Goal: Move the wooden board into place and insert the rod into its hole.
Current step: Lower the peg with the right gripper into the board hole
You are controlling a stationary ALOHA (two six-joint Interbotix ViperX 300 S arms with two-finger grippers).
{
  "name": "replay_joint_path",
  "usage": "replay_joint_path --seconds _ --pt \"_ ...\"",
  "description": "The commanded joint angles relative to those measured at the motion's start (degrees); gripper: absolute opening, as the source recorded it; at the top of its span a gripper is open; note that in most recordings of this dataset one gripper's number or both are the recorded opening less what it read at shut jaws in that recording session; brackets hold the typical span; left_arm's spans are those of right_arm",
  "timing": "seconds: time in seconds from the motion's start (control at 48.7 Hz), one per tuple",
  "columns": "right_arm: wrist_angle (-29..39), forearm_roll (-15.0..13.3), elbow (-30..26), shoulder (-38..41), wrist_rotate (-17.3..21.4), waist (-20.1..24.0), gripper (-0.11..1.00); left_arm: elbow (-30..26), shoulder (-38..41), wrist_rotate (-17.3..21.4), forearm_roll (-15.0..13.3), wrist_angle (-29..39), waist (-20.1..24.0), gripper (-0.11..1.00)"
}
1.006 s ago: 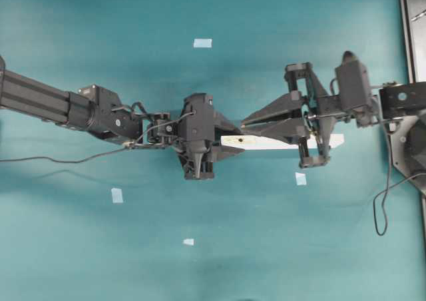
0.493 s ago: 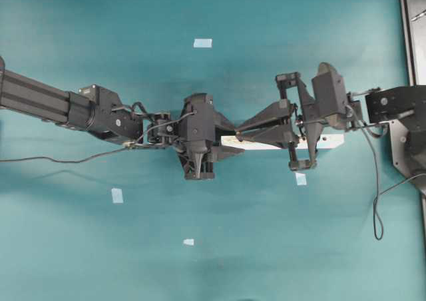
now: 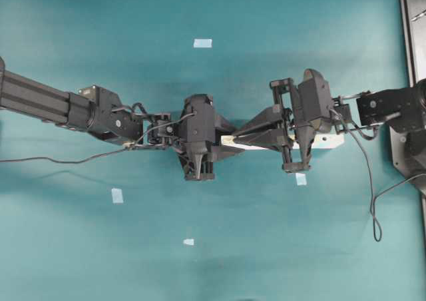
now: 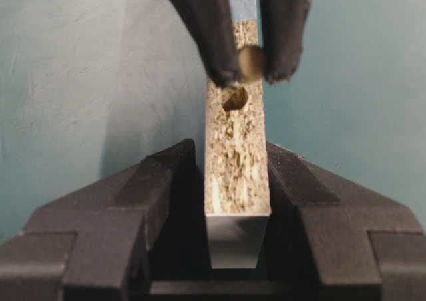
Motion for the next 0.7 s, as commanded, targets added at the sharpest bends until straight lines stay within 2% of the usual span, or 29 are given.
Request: replay_joint_path --seconds 0.0,0.678 --pt "-0.4 0.2 -0.9 -0.1 -0.1 -0.2 0.09 0.2 -0.4 0.7 -0.2 0.8 0.5 0.32" --pt "0.5 1.1 0.1 1.4 0.0 -0.1 0.09 0.3 -0.4 0.7 -0.3 0.8 0.5 0.32"
